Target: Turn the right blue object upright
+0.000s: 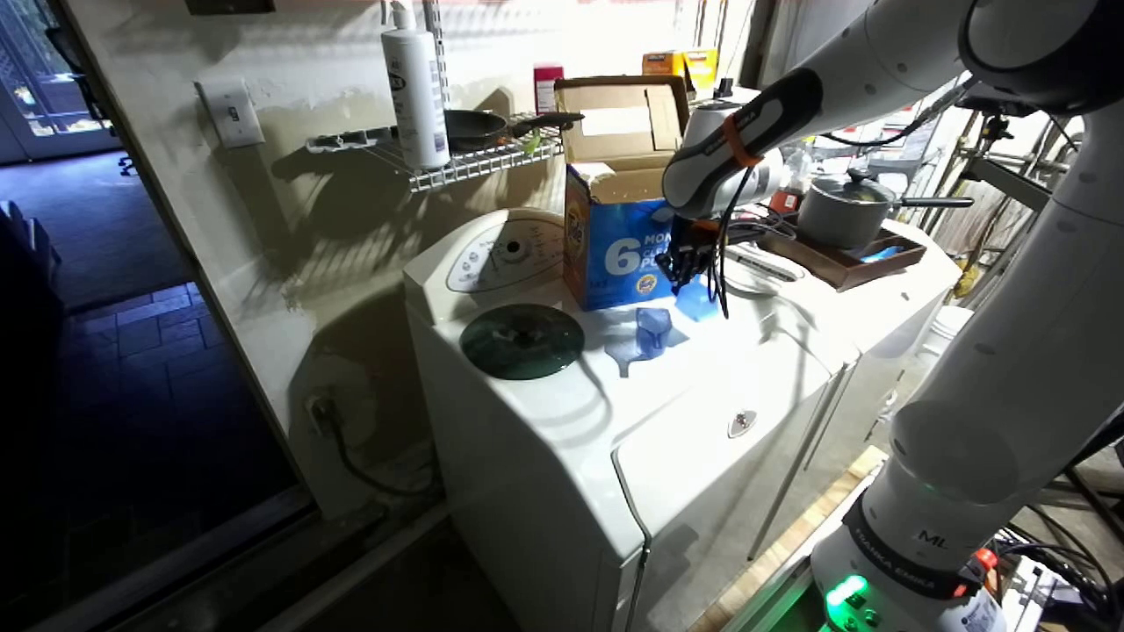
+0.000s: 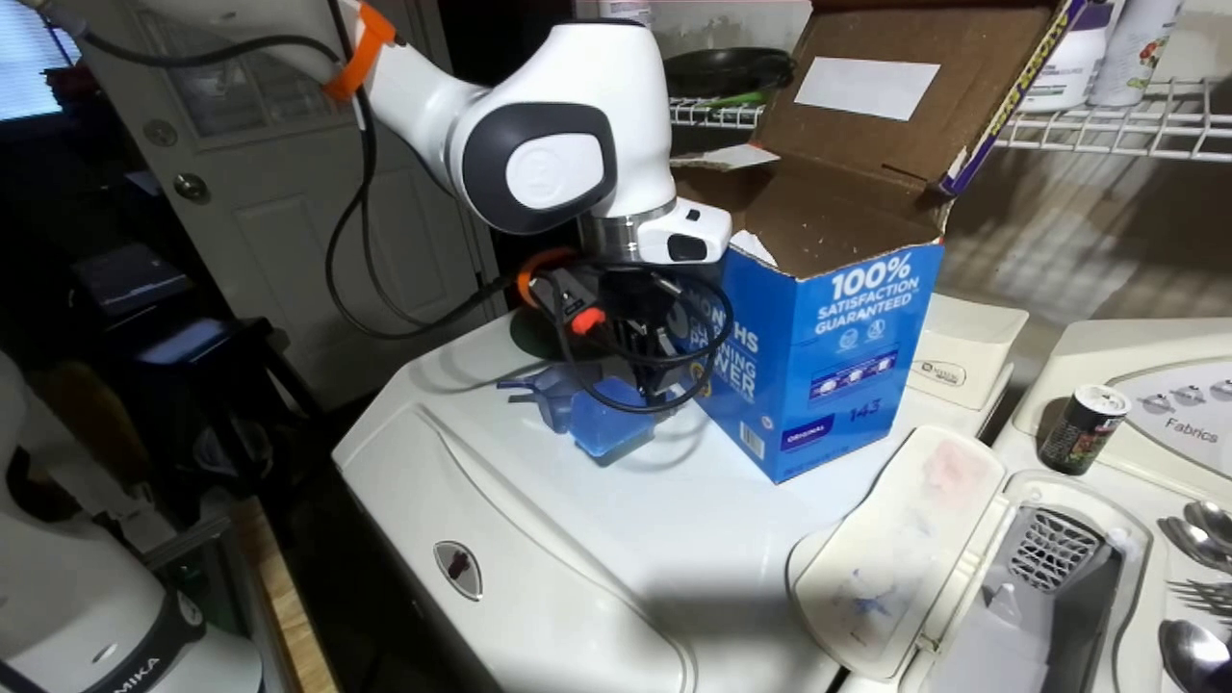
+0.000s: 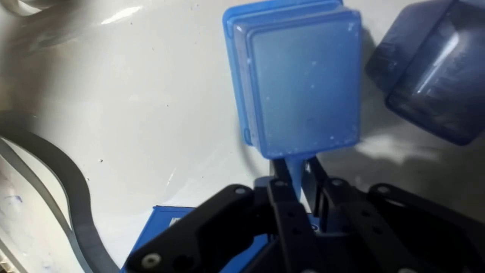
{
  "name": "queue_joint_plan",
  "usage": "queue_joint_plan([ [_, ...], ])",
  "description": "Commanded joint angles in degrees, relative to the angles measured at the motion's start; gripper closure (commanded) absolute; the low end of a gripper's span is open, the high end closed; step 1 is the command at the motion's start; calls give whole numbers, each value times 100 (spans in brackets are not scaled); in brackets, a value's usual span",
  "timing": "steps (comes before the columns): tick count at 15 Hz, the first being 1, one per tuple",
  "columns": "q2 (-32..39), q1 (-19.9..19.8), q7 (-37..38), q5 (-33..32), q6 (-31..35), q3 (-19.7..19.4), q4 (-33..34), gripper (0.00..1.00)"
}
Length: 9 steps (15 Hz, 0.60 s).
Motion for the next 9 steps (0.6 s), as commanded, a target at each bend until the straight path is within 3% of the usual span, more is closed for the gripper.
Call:
queue_joint_plan([
  [1, -309, -29, -324, 511, 229, 40, -274, 96],
  [6, -484, -19, -773, 1291, 498, 11, -389, 96],
  [9, -516, -15, -1287, 2151, 688, -55, -437, 96],
])
